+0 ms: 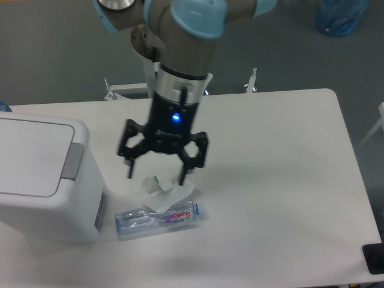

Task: Open the trash can
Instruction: 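Move the open gripper over to the white trash can's lid, then press the gripper finger down on the lid edge to flip it open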

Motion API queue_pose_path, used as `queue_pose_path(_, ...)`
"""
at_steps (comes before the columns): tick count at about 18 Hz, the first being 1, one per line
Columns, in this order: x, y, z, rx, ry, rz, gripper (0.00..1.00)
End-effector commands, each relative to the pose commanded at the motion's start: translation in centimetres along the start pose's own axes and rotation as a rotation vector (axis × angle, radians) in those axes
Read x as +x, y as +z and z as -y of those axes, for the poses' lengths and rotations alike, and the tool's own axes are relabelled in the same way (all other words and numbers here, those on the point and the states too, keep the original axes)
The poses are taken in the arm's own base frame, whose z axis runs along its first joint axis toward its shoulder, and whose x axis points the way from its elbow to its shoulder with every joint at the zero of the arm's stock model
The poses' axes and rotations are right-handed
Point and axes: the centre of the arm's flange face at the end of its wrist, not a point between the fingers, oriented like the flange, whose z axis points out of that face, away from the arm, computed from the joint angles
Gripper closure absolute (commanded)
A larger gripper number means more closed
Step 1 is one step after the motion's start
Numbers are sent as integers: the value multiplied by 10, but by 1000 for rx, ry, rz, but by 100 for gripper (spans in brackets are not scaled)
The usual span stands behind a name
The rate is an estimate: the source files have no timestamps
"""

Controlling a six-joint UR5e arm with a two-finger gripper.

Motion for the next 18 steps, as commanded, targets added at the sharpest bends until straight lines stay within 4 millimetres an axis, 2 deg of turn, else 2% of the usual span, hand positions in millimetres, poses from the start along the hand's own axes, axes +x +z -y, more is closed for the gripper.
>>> queue_pose_path(4, 15, 18, -14, -39, 8, -18, 0)
queue_pose_path(7, 18, 13, -15, -31, 11, -19, 0)
queue_pose_path(12, 20, 16, -34, -53, 4, -20, 0)
queue_pose_path(18, 18, 23, -39, -48, 10, -17, 0)
